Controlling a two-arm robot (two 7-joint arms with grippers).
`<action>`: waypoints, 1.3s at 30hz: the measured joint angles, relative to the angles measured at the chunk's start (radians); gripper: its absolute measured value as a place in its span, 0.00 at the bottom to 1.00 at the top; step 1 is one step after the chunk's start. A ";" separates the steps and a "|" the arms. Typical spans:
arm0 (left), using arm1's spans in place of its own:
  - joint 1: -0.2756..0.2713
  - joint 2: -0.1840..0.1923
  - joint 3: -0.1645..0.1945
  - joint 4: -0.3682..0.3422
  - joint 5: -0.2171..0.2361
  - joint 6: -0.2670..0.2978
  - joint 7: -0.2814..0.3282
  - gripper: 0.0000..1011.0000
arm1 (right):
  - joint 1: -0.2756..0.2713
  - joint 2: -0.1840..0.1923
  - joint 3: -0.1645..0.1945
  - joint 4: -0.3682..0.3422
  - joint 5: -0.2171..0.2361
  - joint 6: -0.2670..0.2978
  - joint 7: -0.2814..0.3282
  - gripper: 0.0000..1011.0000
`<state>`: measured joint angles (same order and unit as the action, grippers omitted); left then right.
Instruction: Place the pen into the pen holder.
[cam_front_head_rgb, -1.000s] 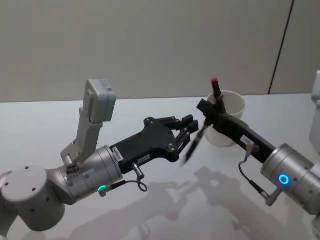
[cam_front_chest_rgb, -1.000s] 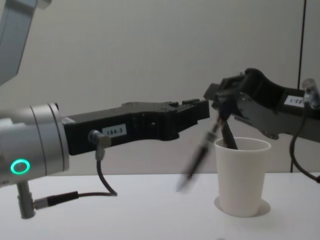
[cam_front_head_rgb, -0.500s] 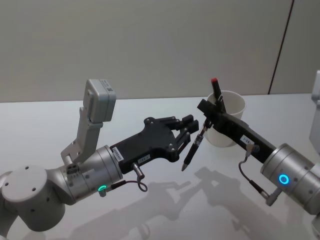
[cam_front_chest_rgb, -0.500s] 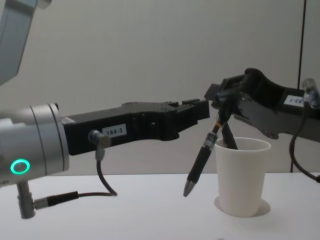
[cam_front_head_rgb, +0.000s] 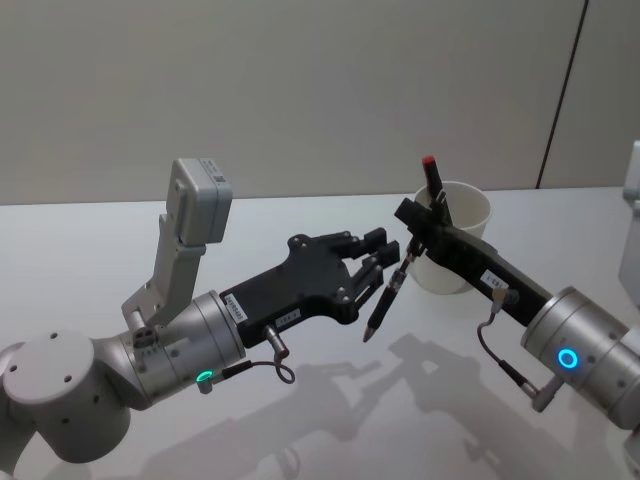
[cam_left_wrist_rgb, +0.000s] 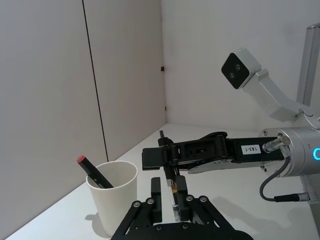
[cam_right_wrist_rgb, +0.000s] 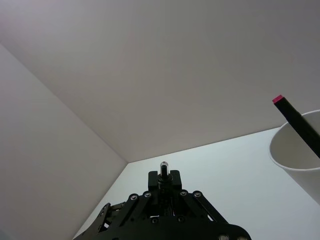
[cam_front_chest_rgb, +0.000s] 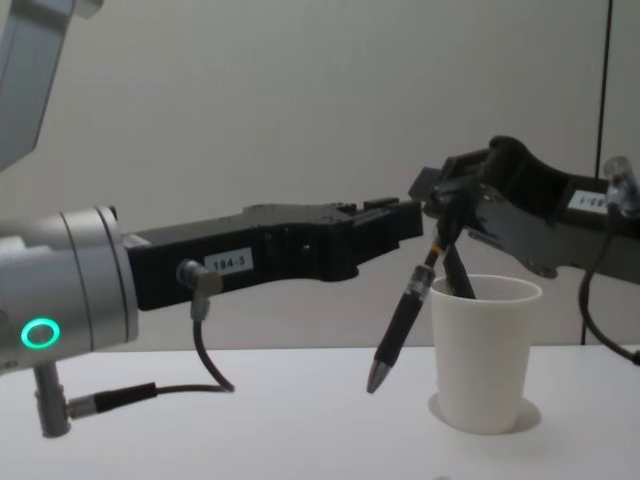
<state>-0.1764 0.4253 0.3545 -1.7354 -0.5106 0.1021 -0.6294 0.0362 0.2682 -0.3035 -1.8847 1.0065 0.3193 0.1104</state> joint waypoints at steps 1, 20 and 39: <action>0.000 0.000 0.000 0.000 0.000 0.000 0.000 0.19 | 0.000 0.000 0.000 0.000 0.000 0.000 0.000 0.13; 0.000 0.000 0.000 0.000 0.000 0.000 0.000 0.76 | 0.000 0.000 0.000 0.000 0.000 0.000 0.000 0.13; 0.000 0.000 0.000 0.000 0.000 0.000 0.000 0.99 | 0.021 0.026 0.014 0.008 -0.119 -0.093 0.006 0.13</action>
<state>-0.1763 0.4253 0.3545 -1.7354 -0.5106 0.1021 -0.6294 0.0569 0.2946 -0.2897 -1.8769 0.8872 0.2259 0.1164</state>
